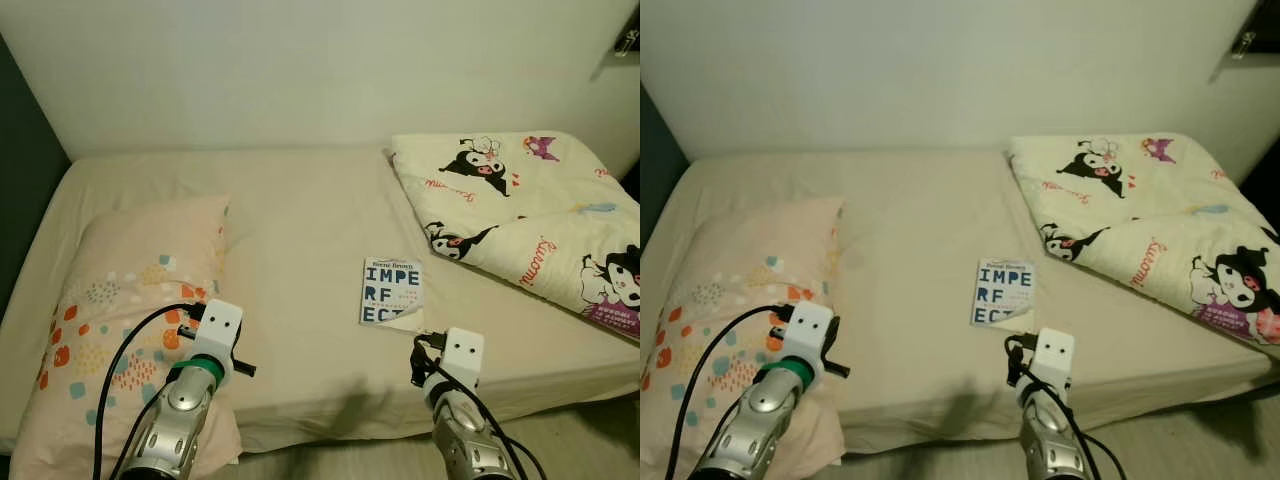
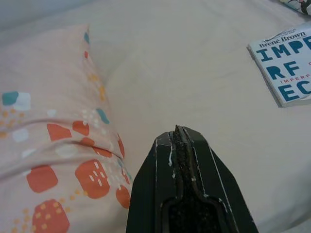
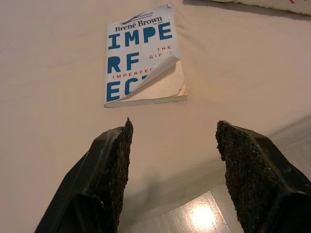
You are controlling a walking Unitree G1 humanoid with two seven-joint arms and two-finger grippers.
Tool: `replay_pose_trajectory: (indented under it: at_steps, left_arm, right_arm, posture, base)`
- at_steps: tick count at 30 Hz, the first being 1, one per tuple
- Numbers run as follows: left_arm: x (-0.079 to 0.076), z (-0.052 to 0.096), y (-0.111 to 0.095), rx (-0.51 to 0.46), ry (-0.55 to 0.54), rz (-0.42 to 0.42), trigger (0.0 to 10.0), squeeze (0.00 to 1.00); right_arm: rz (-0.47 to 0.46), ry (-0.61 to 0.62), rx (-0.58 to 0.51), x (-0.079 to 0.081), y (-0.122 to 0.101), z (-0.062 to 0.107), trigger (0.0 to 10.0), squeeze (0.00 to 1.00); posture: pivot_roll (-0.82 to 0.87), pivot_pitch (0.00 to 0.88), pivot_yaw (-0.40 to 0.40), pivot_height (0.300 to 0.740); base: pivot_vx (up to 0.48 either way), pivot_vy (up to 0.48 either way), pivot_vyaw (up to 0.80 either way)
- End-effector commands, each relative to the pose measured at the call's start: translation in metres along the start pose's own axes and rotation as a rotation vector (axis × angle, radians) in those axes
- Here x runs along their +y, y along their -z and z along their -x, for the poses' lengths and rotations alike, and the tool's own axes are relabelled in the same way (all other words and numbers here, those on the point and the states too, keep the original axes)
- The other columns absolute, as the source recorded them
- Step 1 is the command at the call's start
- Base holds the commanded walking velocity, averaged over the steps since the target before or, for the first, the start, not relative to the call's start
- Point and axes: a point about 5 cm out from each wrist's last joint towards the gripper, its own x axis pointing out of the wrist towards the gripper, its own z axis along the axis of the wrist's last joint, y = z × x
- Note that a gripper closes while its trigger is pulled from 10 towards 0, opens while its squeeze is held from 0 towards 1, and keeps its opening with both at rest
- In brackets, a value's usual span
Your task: Clean up the room
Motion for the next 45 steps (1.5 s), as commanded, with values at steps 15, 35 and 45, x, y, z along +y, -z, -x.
replay_pose_trajectory:
  at_steps: [15,35,45]
  left_arm:
    - [0.0034,0.0059,0.0121,0.051,-0.016,0.025,10.0,0.0]
    - [-0.0004,0.0083,0.0146,0.071,0.017,-0.021,10.0,0.0]
    - [0.0009,0.0076,0.0149,0.083,0.006,-0.018,10.0,0.0]
  right_arm:
    - [0.047,-0.014,0.031,0.0025,0.0091,0.0023,10.0,0.0]
    - [0.039,-0.035,0.036,0.0031,0.0079,0.0018,10.0,0.0]
    - [0.037,-0.036,0.04,0.0027,0.0093,0.0024,10.0,0.0]
  posture:
    - [0.12,0.001,0.027,0.74]
    - [0.12,0.016,0.022,0.74]
    - [0.13,0.013,0.023,0.74]
  base:
    - [0.0,0.0,0.27]
    - [0.0,0.0,0.8]
    - [0.0,0.0,0.8]
